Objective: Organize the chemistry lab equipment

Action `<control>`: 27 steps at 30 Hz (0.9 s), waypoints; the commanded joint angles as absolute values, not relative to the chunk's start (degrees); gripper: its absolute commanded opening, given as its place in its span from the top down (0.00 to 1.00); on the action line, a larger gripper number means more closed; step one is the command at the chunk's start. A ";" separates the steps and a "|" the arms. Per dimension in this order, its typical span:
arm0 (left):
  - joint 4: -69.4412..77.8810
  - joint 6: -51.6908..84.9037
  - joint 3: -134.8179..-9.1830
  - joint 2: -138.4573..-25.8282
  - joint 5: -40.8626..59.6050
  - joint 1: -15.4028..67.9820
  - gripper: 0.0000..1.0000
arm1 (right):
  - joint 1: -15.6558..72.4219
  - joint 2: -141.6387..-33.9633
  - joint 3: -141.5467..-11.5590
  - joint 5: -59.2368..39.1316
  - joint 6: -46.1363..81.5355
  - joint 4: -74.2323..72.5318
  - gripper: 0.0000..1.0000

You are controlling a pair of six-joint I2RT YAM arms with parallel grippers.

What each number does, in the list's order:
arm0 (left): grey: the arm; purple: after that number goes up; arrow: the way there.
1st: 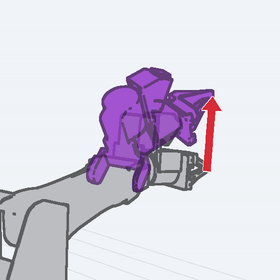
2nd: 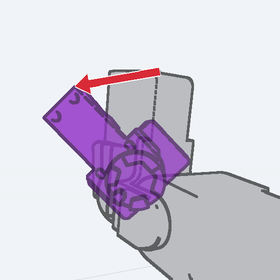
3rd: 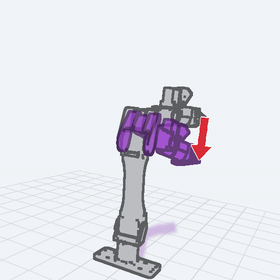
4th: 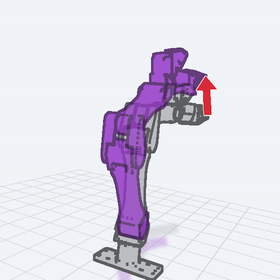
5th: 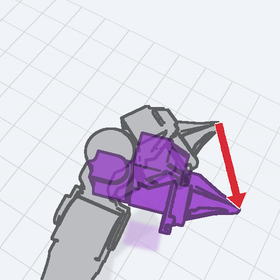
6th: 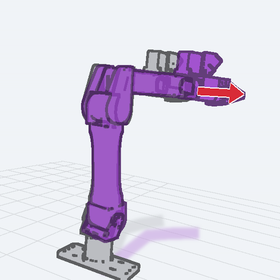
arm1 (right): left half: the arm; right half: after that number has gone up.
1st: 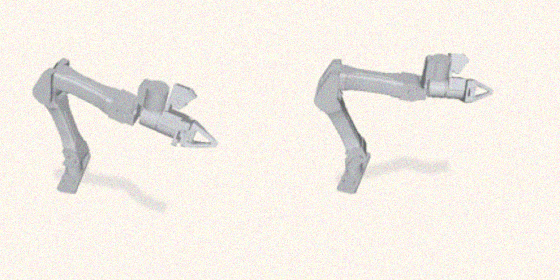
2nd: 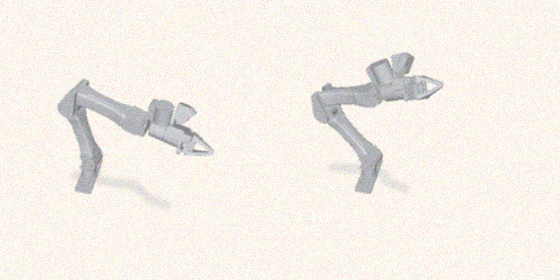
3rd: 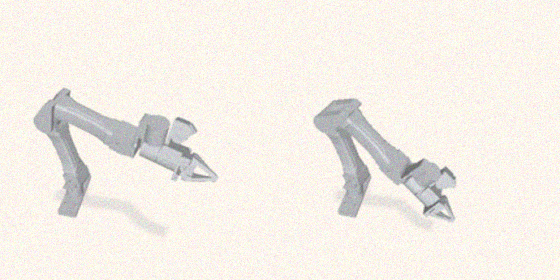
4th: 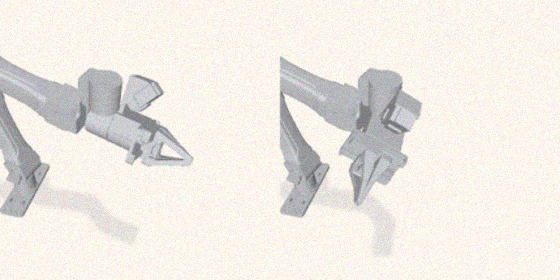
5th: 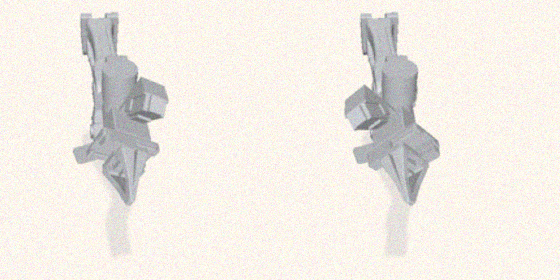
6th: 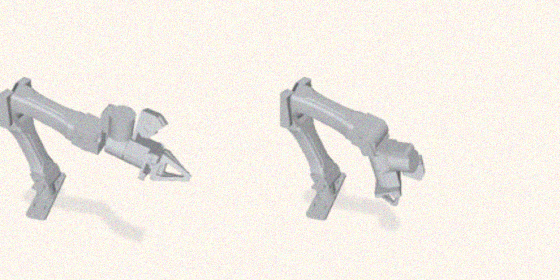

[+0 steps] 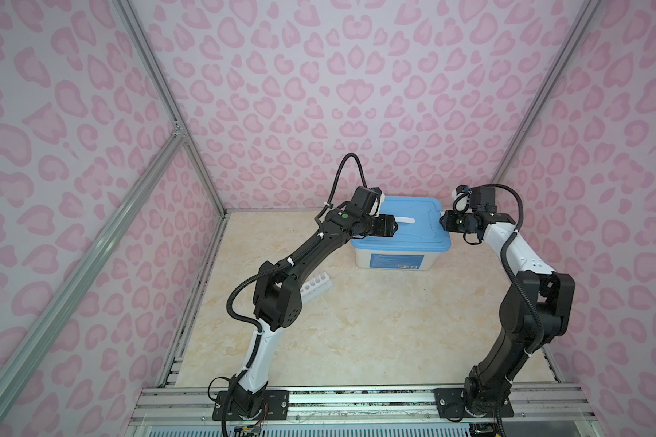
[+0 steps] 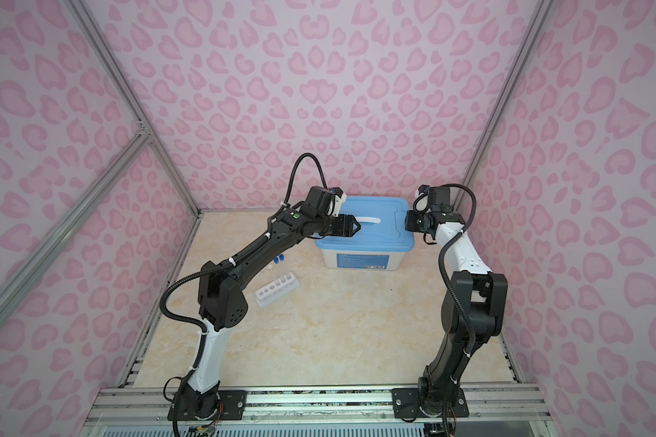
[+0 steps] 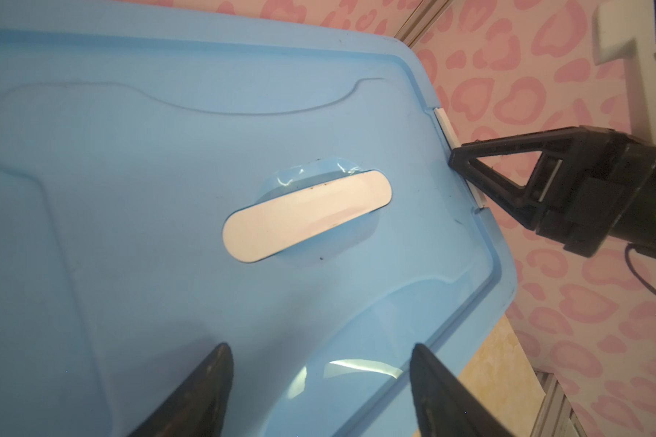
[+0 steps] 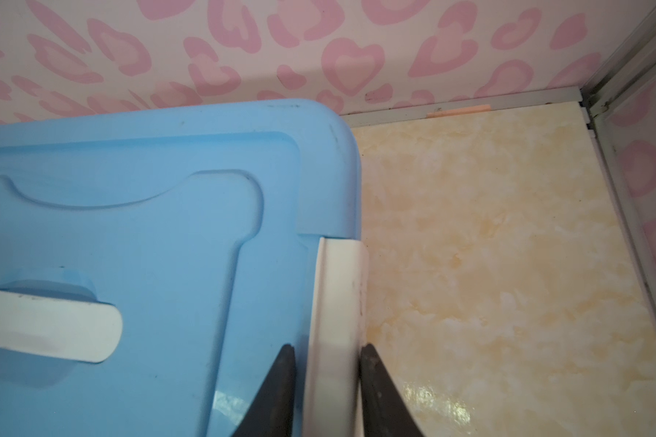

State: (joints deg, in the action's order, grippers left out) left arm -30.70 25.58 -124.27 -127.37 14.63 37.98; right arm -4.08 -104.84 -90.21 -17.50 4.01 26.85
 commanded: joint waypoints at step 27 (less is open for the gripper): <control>-31.27 21.46 -120.37 -113.14 15.95 36.72 0.22 | 0.61 -100.15 -96.25 -10.43 1.05 36.03 0.64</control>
State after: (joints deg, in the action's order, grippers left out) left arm -31.86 23.35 -121.30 -116.29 17.89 37.47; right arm -0.43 -101.14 -96.42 -12.01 1.96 36.47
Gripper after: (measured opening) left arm 0.778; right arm 0.355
